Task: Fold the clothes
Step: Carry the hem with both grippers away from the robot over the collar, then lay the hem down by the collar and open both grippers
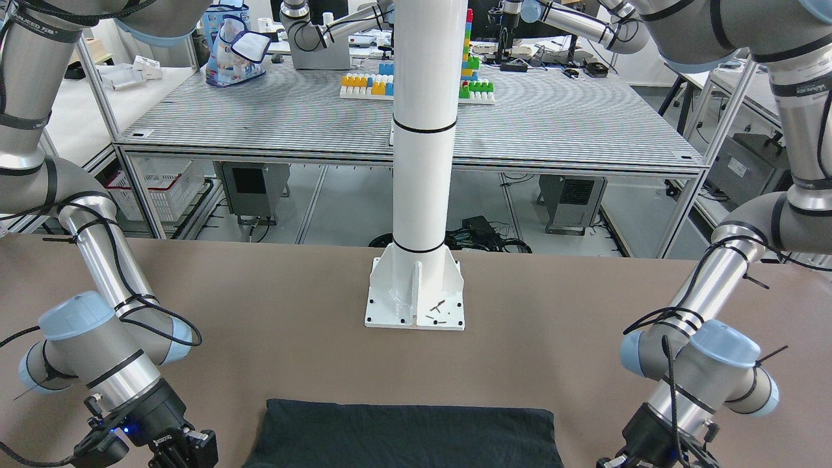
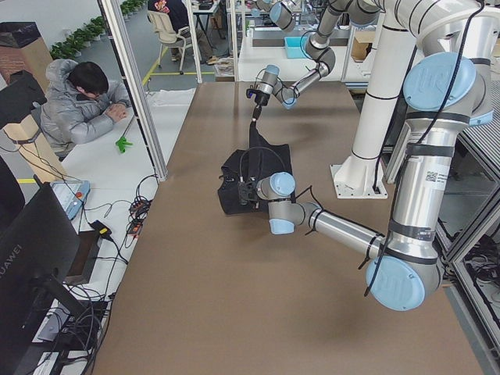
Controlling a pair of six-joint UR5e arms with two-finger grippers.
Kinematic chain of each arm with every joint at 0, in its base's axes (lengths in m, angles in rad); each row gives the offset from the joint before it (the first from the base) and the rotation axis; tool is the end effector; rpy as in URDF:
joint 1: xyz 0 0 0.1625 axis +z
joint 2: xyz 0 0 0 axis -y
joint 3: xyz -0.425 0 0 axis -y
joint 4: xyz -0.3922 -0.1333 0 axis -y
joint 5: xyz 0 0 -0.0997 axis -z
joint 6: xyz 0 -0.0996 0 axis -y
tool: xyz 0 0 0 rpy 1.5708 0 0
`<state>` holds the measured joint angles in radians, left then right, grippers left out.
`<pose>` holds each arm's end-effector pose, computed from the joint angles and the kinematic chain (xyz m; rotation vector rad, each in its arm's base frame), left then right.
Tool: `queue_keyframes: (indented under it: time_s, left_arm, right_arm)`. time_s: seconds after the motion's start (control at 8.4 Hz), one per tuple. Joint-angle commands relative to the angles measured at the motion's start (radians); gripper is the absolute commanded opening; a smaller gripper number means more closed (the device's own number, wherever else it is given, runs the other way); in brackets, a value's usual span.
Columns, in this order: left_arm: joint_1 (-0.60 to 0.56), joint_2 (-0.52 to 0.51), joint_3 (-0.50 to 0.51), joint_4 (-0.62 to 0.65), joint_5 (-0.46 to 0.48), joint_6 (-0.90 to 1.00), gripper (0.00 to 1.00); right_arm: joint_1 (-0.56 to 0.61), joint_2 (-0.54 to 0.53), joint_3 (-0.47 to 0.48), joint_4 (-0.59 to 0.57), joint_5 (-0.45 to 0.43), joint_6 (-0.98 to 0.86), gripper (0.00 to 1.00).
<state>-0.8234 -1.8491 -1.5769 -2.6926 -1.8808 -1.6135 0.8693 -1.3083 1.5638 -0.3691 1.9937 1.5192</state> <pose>0.3345 -0.5123 0.3783 0.2959 1.4017 -0.4977 -0.3110 -0.5113 0.3851 0.3287 -1.4402 0.3570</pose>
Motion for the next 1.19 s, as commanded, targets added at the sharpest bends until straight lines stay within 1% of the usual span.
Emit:
queue_keyframes:
  time_s: [0.0,0.24,0.6,0.83,1.07]
  left_arm:
    - [-0.002,-0.061,0.077,0.000,0.003,0.014,0.00]
    - [-0.002,-0.061,0.078,0.002,0.011,0.014,0.00]
    - [-0.002,-0.087,0.080,0.013,0.019,0.012,0.00]
    - [-0.003,-0.087,0.084,0.013,0.022,0.012,0.00]
    - [-0.025,-0.085,0.116,0.013,0.019,0.039,0.00]
  right_arm:
    - [-0.001,0.046,-0.065,-0.002,-0.042,-0.005,0.00]
    - [-0.001,0.070,-0.097,-0.004,-0.044,-0.005,0.00]
    - [-0.001,0.110,-0.096,-0.048,-0.044,-0.005,0.00]
    - [-0.001,0.110,-0.096,-0.051,-0.044,-0.005,0.00]
    - [0.005,0.092,-0.105,-0.050,-0.046,-0.033,0.00]
